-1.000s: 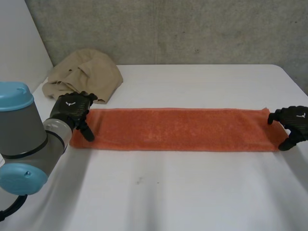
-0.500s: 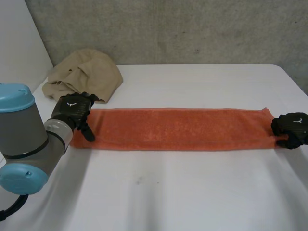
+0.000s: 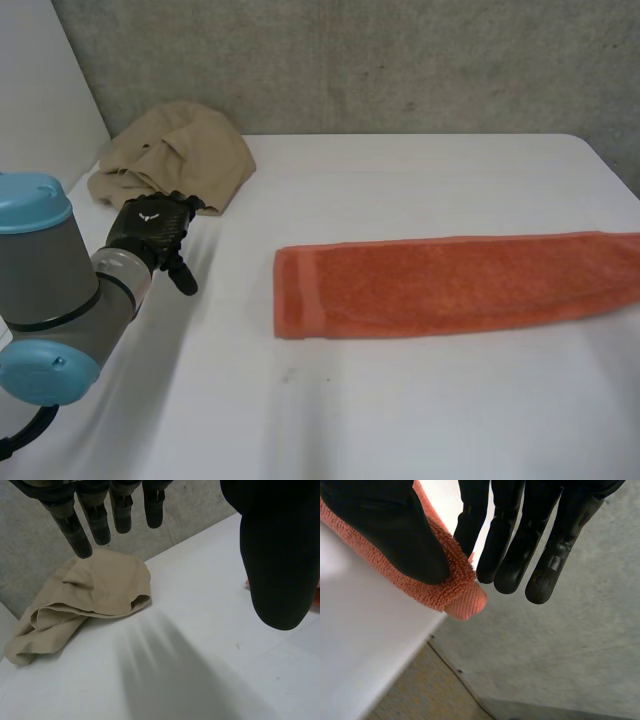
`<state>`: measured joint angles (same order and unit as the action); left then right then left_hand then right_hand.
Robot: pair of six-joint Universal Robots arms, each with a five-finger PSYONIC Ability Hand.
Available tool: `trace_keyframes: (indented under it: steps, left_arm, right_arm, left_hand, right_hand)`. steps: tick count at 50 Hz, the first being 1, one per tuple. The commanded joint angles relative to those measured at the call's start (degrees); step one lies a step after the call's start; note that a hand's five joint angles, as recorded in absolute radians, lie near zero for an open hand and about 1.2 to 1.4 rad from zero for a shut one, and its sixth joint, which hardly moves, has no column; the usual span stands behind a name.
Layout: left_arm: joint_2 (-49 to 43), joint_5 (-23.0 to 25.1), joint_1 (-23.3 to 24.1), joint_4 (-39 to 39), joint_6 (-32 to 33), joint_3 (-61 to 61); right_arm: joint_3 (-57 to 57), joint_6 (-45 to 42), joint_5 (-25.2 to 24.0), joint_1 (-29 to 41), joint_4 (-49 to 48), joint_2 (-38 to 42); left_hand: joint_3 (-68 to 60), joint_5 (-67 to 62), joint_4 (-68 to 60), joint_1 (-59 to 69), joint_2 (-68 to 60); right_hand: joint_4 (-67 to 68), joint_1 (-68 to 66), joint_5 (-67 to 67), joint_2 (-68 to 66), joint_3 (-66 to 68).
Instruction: Fold the laundry.
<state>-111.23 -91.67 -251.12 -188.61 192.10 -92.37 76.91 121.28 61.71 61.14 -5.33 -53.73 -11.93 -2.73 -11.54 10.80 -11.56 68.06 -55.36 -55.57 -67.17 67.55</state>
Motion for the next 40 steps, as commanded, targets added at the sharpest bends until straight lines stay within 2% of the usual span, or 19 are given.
trace_keyframes:
  steps: [1, 6, 9, 10, 15, 22, 26, 31, 32, 33, 36, 37, 39, 40]
  left_arm:
    - [0.4, 0.0, 0.1, 0.0, -0.1, 0.0]
    - [0.8, 0.0, 0.0, 0.1, -0.1, 0.1]
    - [1.5, -0.1, 0.0, 0.1, -0.1, 0.1]
    - [1.8, -0.1, 0.0, 0.1, -0.1, 0.1]
    - [2.4, -0.1, 0.2, 0.1, -0.1, 0.2]
    - [2.7, -0.3, 1.2, 0.1, 0.1, 1.2]
    - [2.5, -0.4, 2.8, 0.1, 0.2, 2.5]
    - [1.8, -0.7, 4.6, 0.1, 0.6, 4.0]
    - [1.8, -0.7, 4.8, 0.1, 0.6, 4.3]
    - [1.7, -0.6, 5.3, 0.0, 0.6, 4.8]
    - [1.5, -0.5, 5.9, 0.0, 0.6, 5.9]
    - [0.9, -0.5, 6.6, 0.0, 0.6, 7.0]
    - [0.1, -0.6, 7.7, 0.0, 0.6, 8.3]
    - [-0.3, -0.6, 8.3, 0.0, 0.6, 9.0]
  right_arm:
    - [-0.6, -1.0, 1.0, 5.3, 0.1, -2.6]
    - [-0.7, -0.3, 1.0, 19.6, -0.2, -6.4]
    - [-1.0, -0.1, 1.0, 26.0, -0.5, -6.7]
    - [-1.1, 0.0, 1.0, 30.8, -0.9, -6.8]
    - [-1.4, 0.2, 0.8, 44.5, -2.7, -6.7]
    - [-3.0, 0.7, -0.2, 61.7, -5.2, -0.6]
    - [-3.3, 0.6, -0.4, 67.4, -5.4, 3.2]
    - [-2.4, 0.3, -0.8, 69.3, -5.1, 5.3]
    - [-2.3, 0.6, -0.4, 69.2, -5.1, 5.1]
    - [-1.9, 1.1, -0.3, 69.1, -5.2, 4.6]
    - [-1.4, 3.4, 0.0, 68.9, -5.4, 3.1]
    - [-1.2, 6.4, 0.3, 67.7, -5.1, 1.7]
    - [-0.8, 10.7, 0.6, 64.7, -4.9, -0.3]
    - [-0.3, 16.4, 1.1, 61.2, -4.8, -2.6]
  left_hand:
    - [0.9, 1.7, 0.5, 0.3, 0.5]
    - [0.9, 1.7, 0.5, 0.3, 0.5]
    - [1.0, 1.8, 0.7, 0.1, 0.7]
    - [1.0, 1.8, 0.7, 0.1, 0.7]
    - [1.0, 1.8, 0.7, 0.1, 0.7]
    - [1.2, 2.0, 0.8, -0.1, 0.8]
    - [1.2, 2.0, 0.8, -0.1, 0.8]
    - [1.2, 2.0, 0.8, -0.1, 0.8]
    - [1.2, 2.0, 0.8, -0.1, 0.8]
    - [1.2, 2.0, 0.8, -0.1, 0.8]
    - [1.4, 2.2, 1.0, -0.2, 1.0]
    - [1.4, 2.2, 1.0, -0.2, 1.0]
    - [1.4, 2.2, 1.0, -0.2, 1.0]
    - [1.4, 2.2, 1.0, -0.2, 1.0]
  right_hand:
    - [11.9, -24.6, -14.4, -12.8, 12.4]
    - [11.9, -24.6, -14.4, -12.8, 12.4]
    - [11.9, -24.6, -14.4, -12.8, 12.4]
    - [11.9, -24.6, -14.4, -12.8, 12.4]
    - [11.9, -24.6, -14.4, -12.8, 12.4]
    - [11.9, -24.6, -14.4, -12.8, 12.4]
    - [11.9, -24.6, -14.4, -12.8, 12.4]
    - [11.9, -24.6, -14.4, -12.8, 12.4]
    - [6.0, -18.7, -8.5, -6.9, 6.5]
    - [-19.2, 6.5, 16.7, 18.3, -18.7]
    - [-52.2, 39.5, 49.7, 51.3, -51.6]
    - [-58.1, 45.4, 55.6, 57.2, -57.6]
    - [-58.1, 45.4, 55.6, 57.2, -57.6]
    - [-58.1, 45.4, 55.6, 57.2, -57.6]
